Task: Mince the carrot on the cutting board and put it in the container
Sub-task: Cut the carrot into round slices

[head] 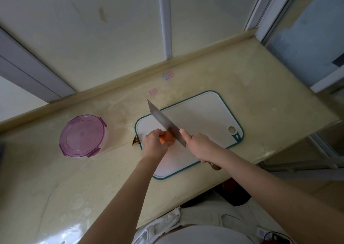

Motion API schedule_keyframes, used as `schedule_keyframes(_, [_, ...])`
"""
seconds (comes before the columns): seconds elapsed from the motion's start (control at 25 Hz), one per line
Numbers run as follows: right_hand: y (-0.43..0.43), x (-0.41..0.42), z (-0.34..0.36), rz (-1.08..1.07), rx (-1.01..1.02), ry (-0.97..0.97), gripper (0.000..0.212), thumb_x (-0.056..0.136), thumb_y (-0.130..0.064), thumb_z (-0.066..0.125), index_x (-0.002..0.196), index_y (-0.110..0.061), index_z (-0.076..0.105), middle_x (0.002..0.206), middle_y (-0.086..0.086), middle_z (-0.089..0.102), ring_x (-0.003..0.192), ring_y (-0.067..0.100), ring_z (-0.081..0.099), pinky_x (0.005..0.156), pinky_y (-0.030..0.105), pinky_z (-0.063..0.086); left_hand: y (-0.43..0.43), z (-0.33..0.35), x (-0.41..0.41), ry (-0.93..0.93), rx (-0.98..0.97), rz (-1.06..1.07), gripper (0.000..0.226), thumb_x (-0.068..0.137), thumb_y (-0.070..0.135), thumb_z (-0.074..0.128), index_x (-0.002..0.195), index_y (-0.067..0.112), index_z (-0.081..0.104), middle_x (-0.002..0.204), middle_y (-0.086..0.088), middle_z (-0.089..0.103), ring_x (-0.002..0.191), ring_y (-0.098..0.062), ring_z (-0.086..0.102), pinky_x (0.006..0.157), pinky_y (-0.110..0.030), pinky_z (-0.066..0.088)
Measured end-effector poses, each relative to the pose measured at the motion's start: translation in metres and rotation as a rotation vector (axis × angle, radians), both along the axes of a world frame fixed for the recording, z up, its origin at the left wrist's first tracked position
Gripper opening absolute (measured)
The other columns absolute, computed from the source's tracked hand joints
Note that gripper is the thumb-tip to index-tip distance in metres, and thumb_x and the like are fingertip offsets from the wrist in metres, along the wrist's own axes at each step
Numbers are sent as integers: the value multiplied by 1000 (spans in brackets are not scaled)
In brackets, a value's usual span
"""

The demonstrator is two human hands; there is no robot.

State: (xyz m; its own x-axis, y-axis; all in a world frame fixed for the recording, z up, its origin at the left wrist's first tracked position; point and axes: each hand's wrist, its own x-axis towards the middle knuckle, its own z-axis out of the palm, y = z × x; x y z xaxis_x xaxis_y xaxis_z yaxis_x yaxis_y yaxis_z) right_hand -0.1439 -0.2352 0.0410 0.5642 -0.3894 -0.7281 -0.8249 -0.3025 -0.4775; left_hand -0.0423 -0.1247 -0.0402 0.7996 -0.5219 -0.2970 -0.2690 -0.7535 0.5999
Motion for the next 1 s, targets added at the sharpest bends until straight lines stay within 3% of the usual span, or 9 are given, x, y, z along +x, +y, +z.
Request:
schedule_keyframes(0.12, [2, -4, 1, 5, 11, 8, 62, 94, -66, 15, 71, -14, 42, 66, 3, 44, 55, 17, 47, 46, 25, 39, 0, 2, 3, 21, 0, 10, 36, 77, 22, 75, 110, 12, 63, 105, -2, 65, 91, -13, 54, 81, -21, 42])
schedule_keyframes(0.32, [3, -34, 11, 22, -16, 11, 72, 97, -59, 17, 89, -3, 62, 63, 5, 47, 53, 16, 44, 47, 26, 34, 0, 4, 10, 49, 7, 7, 38, 76, 22, 76, 110, 10, 64, 105, -4, 66, 90, -13, 54, 80, -22, 42])
schedule_keyframes(0.4, [3, -42, 15, 37, -21, 22, 66, 98, -56, 17, 79, -6, 55, 60, 4, 43, 51, 15, 39, 46, 24, 30, -1, 5, 9, 41, 18, -2, 37, 76, 22, 76, 109, 10, 64, 104, -4, 66, 93, -15, 56, 81, -23, 43])
schedule_keyframes(0.52, [4, -36, 15, 60, -39, 54, 58, 98, -57, 16, 80, -13, 49, 67, 5, 45, 56, 16, 42, 50, 27, 35, -1, 5, 8, 39, 24, 0, 37, 77, 21, 75, 110, 11, 63, 105, -3, 65, 93, -15, 54, 82, -23, 41])
schedule_keyframes(0.64, [6, -24, 13, 42, -62, 57, 57, 98, -58, 17, 66, -17, 40, 67, 5, 43, 58, 16, 41, 53, 29, 37, 0, 4, 8, 36, 27, 7, 36, 78, 20, 74, 111, 11, 62, 106, -3, 64, 92, -14, 52, 82, -22, 39])
schedule_keyframes(0.8, [5, -13, 17, 8, -23, 21, 44, 101, -50, 13, 64, -30, 25, 65, 3, 35, 55, 13, 35, 52, 26, 33, -2, 4, 8, 43, 40, 24, 37, 79, 21, 73, 113, 12, 61, 107, -3, 63, 94, -16, 54, 82, -23, 40])
schedule_keyframes(1.0, [6, -1, 2, -1, -42, -7, 59, 97, -60, 18, 65, -15, 38, 67, 4, 42, 57, 14, 41, 48, 25, 30, -4, 3, 6, 30, 55, 6, 37, 81, 19, 71, 115, 12, 59, 107, -3, 63, 90, -12, 50, 81, -22, 38])
